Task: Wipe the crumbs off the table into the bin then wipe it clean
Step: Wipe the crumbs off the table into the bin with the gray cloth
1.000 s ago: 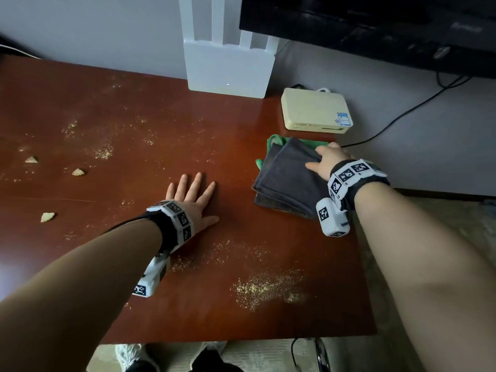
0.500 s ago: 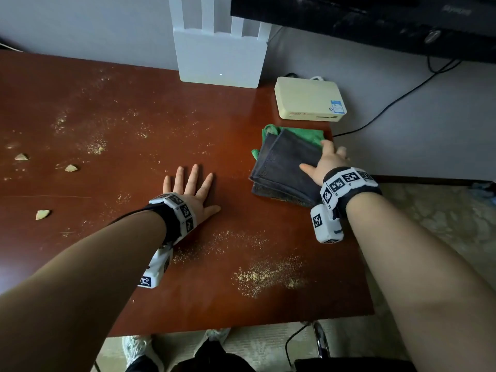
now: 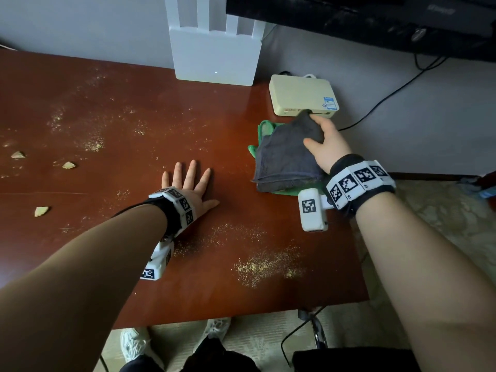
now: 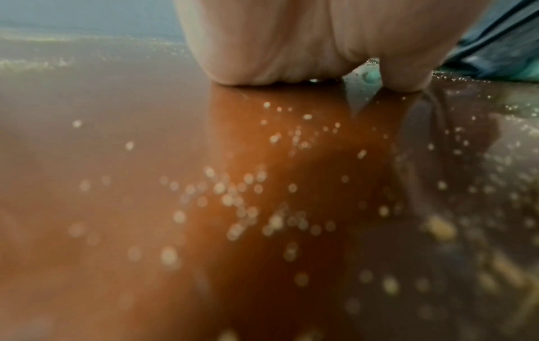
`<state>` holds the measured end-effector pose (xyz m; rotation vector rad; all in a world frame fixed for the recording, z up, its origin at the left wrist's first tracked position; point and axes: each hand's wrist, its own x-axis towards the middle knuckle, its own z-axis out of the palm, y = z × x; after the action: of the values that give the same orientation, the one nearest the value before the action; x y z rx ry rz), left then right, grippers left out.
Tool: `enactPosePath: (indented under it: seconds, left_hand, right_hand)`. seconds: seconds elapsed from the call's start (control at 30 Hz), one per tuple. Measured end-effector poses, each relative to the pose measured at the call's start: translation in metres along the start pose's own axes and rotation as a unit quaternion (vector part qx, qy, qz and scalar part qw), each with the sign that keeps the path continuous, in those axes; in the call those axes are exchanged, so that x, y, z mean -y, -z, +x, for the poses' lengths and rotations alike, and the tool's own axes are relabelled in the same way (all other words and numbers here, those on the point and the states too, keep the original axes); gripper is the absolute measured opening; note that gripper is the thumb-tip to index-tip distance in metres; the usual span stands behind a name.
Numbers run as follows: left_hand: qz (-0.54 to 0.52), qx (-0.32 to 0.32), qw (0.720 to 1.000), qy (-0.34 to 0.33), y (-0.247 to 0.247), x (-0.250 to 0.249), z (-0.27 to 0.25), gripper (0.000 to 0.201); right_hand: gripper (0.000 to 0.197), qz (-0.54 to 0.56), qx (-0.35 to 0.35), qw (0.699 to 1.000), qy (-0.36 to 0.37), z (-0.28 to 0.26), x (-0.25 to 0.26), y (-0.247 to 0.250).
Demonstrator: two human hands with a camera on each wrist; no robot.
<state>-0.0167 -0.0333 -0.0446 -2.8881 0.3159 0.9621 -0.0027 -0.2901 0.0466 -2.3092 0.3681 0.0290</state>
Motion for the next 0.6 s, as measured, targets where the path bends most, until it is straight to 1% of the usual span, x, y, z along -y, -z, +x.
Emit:
enactPosePath:
  seconds: [0.03,0.1,0.17,0.2,0.23,0.27,0.3,0.37,0.4,0.43,0.5,0.53,0.6]
  left_hand:
    - [0.001,0.000,1.000,-0.001,0.001,0.000,-0.001,0.077]
    - [0.001,-0.001,1.000,-0.004,0.002,0.000,-0.004,0.077]
    - [-0.002,-0.004,1.000,-0.007,0.004,0.001,-0.007,0.075]
    - [-0.006,-0.006,1.000,-0.009,0.004,0.001,-0.008,0.075]
    - [-0.011,-0.008,1.000,-0.013,0.004,0.001,-0.010,0.074]
    - [-0.015,-0.010,1.000,-0.016,0.004,0.001,-0.013,0.074]
    - [-0.019,-0.012,1.000,-0.020,0.002,0.000,-0.015,0.073]
    - [-0.030,-0.012,0.999,-0.033,-0.003,-0.001,-0.021,0.073]
    - [-0.034,-0.013,0.999,-0.038,-0.006,-0.002,-0.024,0.073]
    - [-0.036,-0.016,0.998,-0.043,-0.010,-0.003,-0.027,0.072]
    - [-0.034,-0.020,0.998,-0.048,-0.018,-0.005,-0.033,0.072]
    - [-0.033,-0.021,0.998,-0.049,-0.021,-0.006,-0.035,0.072]
    - [-0.030,-0.022,0.998,-0.052,-0.028,-0.006,-0.041,0.072]
  right_hand:
    - [0.051,0.026,0.002,0.999,0.026,-0.007,0.005,0.006]
    - [0.047,0.098,0.012,0.994,0.054,-0.025,0.010,0.022]
    - [0.046,0.153,0.019,0.987,0.052,-0.045,0.004,0.040]
    - [0.046,0.144,0.025,0.988,0.038,-0.055,-0.007,0.048]
    - [0.047,0.104,0.033,0.994,0.016,-0.064,-0.019,0.053]
    - [0.047,0.030,0.042,0.999,-0.013,-0.073,-0.036,0.055]
    - [0.047,-0.059,0.052,0.996,-0.048,-0.083,-0.053,0.053]
    - [0.048,-0.214,0.081,0.965,-0.125,-0.103,-0.082,0.038]
    - [0.053,-0.257,0.102,0.947,-0.163,-0.115,-0.089,0.026]
    - [0.060,-0.277,0.126,0.933,-0.193,-0.125,-0.094,0.012]
    - [0.072,-0.282,0.162,0.917,-0.231,-0.140,-0.098,-0.016]
    - [0.073,-0.286,0.163,0.912,-0.244,-0.142,-0.099,-0.028]
    - [0.073,-0.316,0.138,0.901,-0.264,-0.143,-0.097,-0.044]
